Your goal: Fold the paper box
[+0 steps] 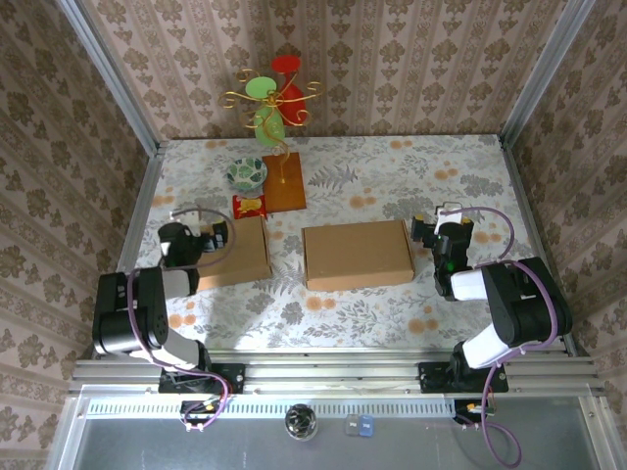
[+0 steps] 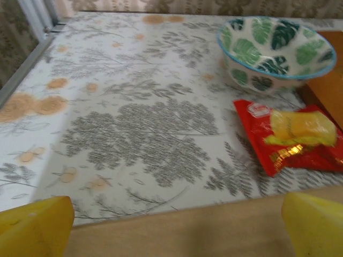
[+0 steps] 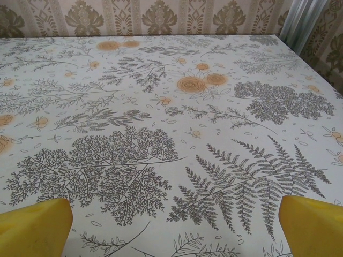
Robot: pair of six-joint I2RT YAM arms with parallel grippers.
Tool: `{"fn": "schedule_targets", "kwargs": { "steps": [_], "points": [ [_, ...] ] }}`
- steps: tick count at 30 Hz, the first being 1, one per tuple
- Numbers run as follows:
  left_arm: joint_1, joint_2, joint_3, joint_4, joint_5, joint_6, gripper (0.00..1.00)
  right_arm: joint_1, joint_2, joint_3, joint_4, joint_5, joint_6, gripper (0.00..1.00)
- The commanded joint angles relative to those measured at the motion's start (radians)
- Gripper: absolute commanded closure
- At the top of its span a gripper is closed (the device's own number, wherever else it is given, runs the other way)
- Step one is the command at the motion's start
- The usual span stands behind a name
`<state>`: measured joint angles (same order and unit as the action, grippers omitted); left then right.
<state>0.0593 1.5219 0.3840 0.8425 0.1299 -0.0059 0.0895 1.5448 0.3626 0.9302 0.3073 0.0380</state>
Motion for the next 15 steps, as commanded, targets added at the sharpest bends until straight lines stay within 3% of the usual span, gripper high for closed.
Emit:
{"fn": "schedule_targets", "kwargs": {
  "steps": [1,15],
  "points": [
    [-0.035,0.024,-0.038,0.136,-0.11,0.017,0.0,-0.004,-0.01,0.013,-0.008,0.027,0.013,0.0],
    [-0.028,0.037,-0.028,0.146,-0.108,0.017,0.0,-0.031,-0.015,0.016,-0.021,-0.012,0.035,0.0]
  ]
}}
